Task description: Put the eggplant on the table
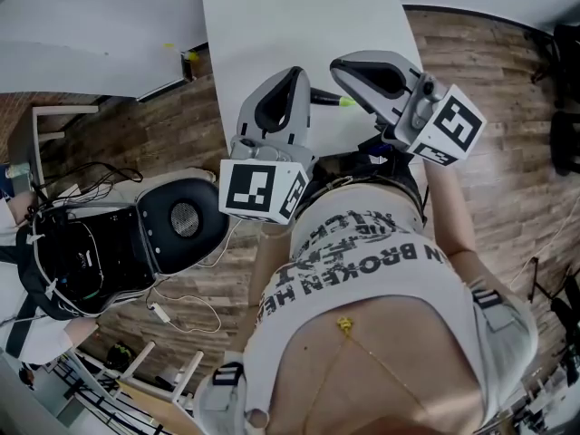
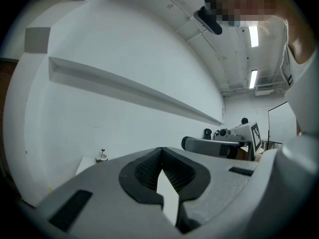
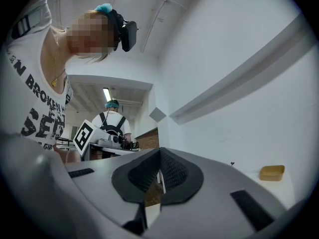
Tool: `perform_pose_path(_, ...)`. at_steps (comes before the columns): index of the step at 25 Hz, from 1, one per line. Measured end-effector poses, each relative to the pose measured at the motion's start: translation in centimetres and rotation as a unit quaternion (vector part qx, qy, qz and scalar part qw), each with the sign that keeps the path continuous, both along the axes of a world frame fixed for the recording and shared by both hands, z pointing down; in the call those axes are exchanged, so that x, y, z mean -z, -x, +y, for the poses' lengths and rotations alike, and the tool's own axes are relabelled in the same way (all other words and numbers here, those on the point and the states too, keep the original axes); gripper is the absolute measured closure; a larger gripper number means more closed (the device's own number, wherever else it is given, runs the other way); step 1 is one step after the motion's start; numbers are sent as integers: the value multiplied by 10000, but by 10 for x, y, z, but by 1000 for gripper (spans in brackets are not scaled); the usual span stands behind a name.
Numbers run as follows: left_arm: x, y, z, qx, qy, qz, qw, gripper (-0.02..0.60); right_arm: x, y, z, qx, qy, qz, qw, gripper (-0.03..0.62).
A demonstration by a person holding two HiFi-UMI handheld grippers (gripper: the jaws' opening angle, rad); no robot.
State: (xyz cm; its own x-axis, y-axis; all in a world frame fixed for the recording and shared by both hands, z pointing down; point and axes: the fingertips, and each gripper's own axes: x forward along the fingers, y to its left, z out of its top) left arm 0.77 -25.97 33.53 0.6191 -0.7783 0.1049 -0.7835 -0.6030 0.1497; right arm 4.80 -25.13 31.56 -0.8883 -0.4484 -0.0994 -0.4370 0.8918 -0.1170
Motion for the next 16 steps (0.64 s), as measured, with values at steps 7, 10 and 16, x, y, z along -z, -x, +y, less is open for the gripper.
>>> perform_pose_path(7,-6,36,-4,42,79,19,10000,577,-7,37,-5,40,89,70,9999,586)
perform_pose_path(10,2,28,3,51,34,-3,10000,577,1,28,2,46,46,72,10000,586)
perform_pose_path(16,3,-17,-78,-94,128,-63,9999,577,2,-18,-79,-124,136,55,9998,586)
